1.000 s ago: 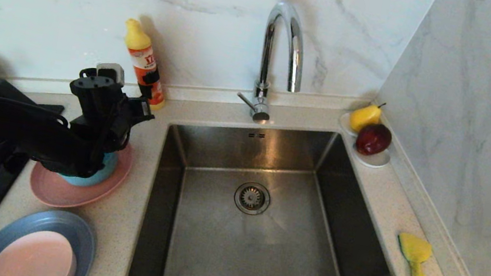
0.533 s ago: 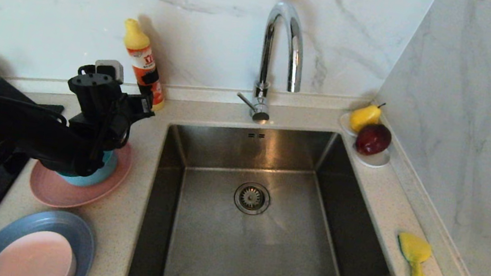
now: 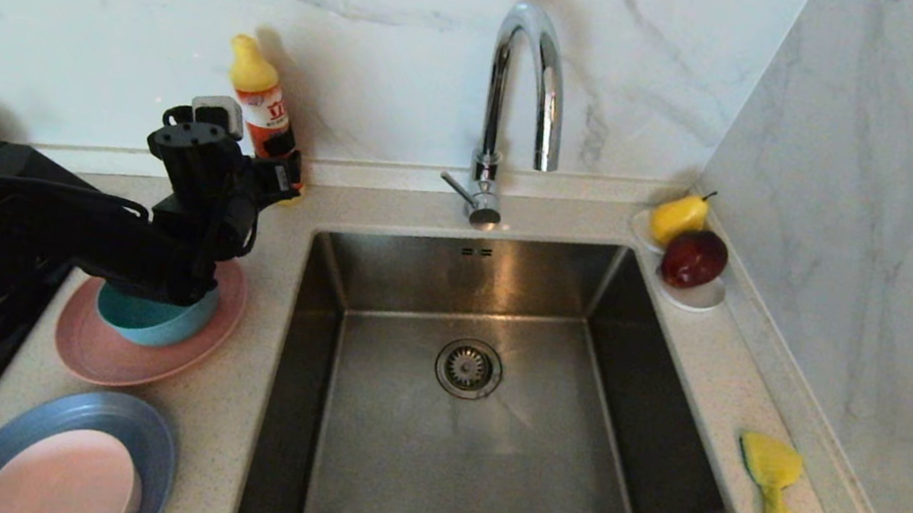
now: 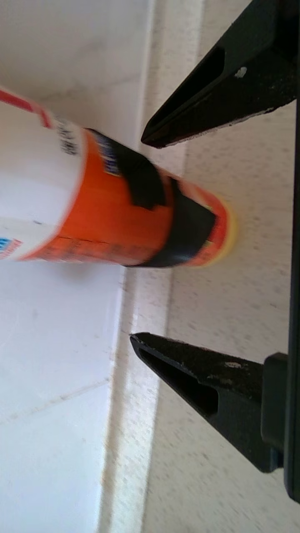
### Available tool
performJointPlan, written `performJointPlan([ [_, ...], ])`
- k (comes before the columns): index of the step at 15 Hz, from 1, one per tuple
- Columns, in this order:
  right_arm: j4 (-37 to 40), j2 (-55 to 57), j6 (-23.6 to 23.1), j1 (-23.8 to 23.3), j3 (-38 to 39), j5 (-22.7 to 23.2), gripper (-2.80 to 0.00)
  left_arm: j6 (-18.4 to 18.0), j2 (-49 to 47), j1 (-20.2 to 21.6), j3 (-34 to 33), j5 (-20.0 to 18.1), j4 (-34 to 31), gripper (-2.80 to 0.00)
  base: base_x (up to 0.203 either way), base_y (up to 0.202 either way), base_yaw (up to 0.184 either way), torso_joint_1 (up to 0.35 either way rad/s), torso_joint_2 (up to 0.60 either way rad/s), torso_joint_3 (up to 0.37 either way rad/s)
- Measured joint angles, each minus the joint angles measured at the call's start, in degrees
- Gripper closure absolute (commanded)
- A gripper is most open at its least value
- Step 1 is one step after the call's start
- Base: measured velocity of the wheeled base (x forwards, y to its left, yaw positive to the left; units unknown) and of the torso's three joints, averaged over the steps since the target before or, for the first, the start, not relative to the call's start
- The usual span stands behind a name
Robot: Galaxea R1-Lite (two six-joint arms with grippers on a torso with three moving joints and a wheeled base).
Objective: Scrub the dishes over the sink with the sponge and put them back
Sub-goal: Grab the dish soap
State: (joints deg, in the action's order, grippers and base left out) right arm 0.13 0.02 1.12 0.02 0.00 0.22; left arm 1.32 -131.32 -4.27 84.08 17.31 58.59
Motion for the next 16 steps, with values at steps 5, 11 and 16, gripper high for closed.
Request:
performJointPlan([
  [5,0.0,0.0,0.0,0.0,0.0,0.0,0.0,0.0,-3.4,-0.1,5.4,0.2,-1.4,-2.8,0.0,0.0,0.0,0.0,0.0,0.0],
  [11,0.0,0.0,0.0,0.0,0.0,0.0,0.0,0.2,-6.9,-0.4,12.3,1.6,-4.6,-2.8,0.0,0.0,0.0,0.0,0.0,0.0],
  [16,0.0,0.0,0.0,0.0,0.0,0.0,0.0,0.2,-9.4,-0.5,15.5,2.2,-5.4,-2.8,0.0,0.0,0.0,0.0,0.0,0.0],
])
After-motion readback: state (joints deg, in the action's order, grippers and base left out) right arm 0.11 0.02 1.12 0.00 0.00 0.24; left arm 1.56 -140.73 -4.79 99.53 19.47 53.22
